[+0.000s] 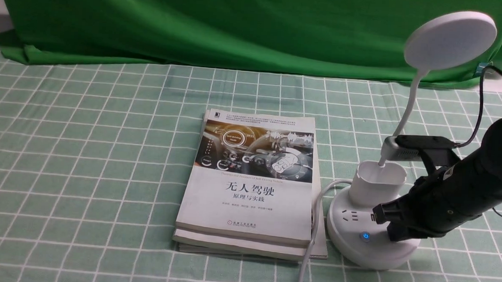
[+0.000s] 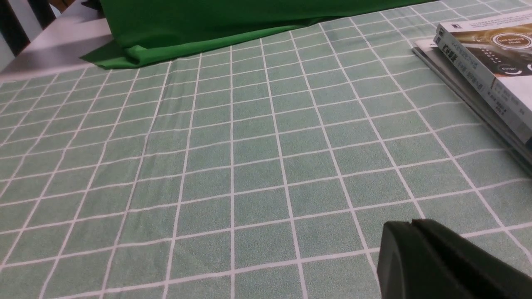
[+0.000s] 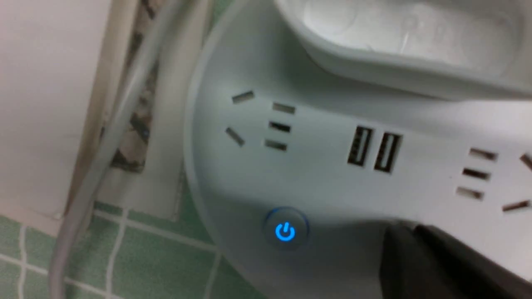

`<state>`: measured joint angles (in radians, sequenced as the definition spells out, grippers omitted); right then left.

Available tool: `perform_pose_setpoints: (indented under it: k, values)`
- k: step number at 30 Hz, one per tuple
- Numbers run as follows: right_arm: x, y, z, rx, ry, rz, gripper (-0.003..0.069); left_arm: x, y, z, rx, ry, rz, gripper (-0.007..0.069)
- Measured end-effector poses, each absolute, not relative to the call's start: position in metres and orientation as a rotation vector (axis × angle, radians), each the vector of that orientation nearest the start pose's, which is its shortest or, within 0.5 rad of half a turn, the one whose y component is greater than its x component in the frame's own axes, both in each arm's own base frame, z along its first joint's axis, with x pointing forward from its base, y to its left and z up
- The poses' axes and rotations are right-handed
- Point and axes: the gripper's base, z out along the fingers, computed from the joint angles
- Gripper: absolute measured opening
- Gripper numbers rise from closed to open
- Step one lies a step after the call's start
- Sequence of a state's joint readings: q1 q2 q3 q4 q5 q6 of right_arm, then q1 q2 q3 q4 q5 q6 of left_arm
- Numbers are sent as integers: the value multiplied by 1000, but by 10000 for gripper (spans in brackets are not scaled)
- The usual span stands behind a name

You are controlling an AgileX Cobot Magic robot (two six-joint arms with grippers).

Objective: Turn off the desk lamp on the blue coffee tablecloth by hand.

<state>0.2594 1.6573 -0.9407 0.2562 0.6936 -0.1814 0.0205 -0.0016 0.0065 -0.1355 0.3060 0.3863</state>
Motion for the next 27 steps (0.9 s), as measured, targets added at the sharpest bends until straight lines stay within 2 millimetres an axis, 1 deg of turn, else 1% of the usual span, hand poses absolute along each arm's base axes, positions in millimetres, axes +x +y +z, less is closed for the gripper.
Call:
perform_pose_setpoints:
  k: [2, 3, 6, 8, 12, 13, 14, 15, 18, 20, 22, 26, 27]
  values:
    - [286, 91, 191, -379, 2842, 288, 34, 54, -3, 184, 241, 1778, 162, 0]
    - [282, 90, 204, -382, 2804, 291, 34, 54, -3, 184, 241, 1778, 162, 0]
    - [272, 88, 226, -384, 2739, 300, 35, 54, -3, 184, 241, 1778, 162, 0]
    - [259, 84, 243, -388, 2691, 307, 35, 54, -3, 184, 241, 1778, 162, 0]
    - [226, 76, 263, -388, 2616, 316, 35, 54, -3, 184, 241, 1778, 162, 0]
    - [222, 75, 264, -388, 2608, 316, 35, 54, -3, 184, 241, 1778, 162, 0]
    - [213, 72, 263, -388, 2602, 317, 35, 54, -3, 184, 241, 1778, 162, 0]
    - [197, 68, 266, -383, 2564, 317, 35, 54, -3, 184, 241, 1778, 162, 0]
    - [170, 60, 261, -367, 2503, 316, 36, 54, -3, 184, 241, 1778, 162, 0]
    - [156, 57, 258, -338, 2474, 326, 40, 54, -3, 184, 241, 1778, 162, 0]
    - [139, 52, 257, -266, 2449, 357, 50, 54, -3, 184, 241, 1778, 162, 0]
    - [122, 48, 257, -209, 2405, 386, 62, 54, -3, 184, 241, 1778, 162, 0]
    - [115, 46, 260, -200, 2369, 395, 67, 54, -3, 184, 241, 1778, 162, 0]
